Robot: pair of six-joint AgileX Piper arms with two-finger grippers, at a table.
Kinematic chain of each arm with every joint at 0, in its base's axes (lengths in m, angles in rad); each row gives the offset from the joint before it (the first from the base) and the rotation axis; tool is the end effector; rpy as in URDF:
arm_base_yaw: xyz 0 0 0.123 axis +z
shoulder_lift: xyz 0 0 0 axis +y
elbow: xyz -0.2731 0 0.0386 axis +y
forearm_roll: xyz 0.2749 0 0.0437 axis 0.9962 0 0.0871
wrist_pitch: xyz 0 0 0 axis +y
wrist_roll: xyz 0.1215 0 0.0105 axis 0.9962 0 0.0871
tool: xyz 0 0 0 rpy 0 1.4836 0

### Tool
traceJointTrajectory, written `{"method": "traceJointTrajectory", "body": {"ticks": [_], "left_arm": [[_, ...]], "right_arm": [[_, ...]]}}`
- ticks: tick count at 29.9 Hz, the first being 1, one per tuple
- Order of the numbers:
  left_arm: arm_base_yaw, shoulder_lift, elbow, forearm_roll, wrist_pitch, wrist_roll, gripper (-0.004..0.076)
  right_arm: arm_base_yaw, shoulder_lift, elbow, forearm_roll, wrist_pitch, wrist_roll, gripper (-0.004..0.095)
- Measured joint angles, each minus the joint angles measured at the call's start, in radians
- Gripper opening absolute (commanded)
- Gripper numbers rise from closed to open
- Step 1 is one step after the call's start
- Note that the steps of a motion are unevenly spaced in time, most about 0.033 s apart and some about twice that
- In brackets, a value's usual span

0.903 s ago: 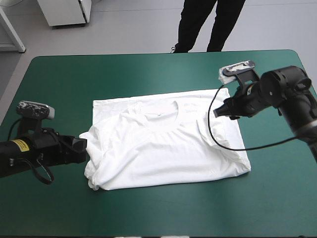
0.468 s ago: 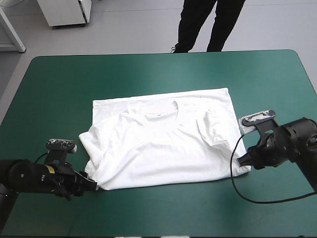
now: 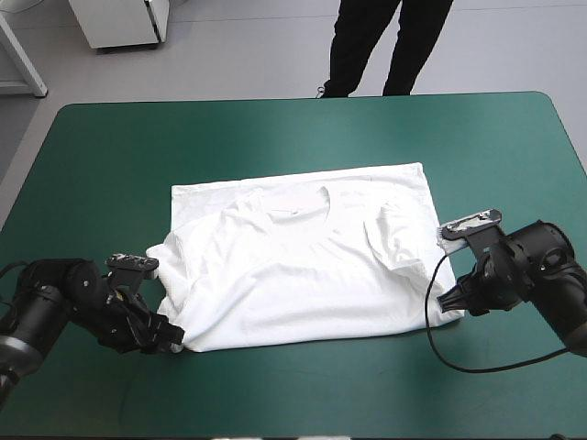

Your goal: Fold the cloth

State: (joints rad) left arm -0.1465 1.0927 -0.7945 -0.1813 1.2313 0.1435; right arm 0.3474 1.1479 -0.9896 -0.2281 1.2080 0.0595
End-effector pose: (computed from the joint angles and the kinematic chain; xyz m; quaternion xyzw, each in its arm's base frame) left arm 0.1950 -0.0497 0.2251 0.1193 0.9870 -0.0872 0.0638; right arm 0.2313 0.0563 0.2738 -0.1652 0.9693 -0.0797 0.1639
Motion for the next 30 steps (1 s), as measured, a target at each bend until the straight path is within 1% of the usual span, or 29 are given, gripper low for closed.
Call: {"method": "traceJointTrajectory", "body": {"ticks": [3, 11, 17, 23, 30], "left_arm": [[0.0, 0.048, 0.0, -0.019, -0.008, 0.018, 0.0396], [0.0, 0.13, 0.0, -0.046, -0.097, 0.051, 0.0396], [0.0, 0.215, -0.001, -0.046, -0.15, 0.08, 0.0396], [0.0, 0.309, -0.002, -0.046, -0.161, 0.106, 0.0396], [0.0, 0.326, -0.013, -0.046, -0.152, 0.12, 0.0395]], "right_arm": [[0.0, 0.013, 0.0, -0.003, -0.007, 0.004, 0.0481], [0.0, 0.035, 0.0, -0.005, -0.023, 0.01, 0.048], [0.0, 0.058, 0.0, -0.005, -0.03, 0.011, 0.0441], [0.0, 0.098, 0.0, -0.004, -0.034, 0.016, 0.044], [0.0, 0.187, 0.0, 0.032, -0.036, 0.016, 0.044]]}}
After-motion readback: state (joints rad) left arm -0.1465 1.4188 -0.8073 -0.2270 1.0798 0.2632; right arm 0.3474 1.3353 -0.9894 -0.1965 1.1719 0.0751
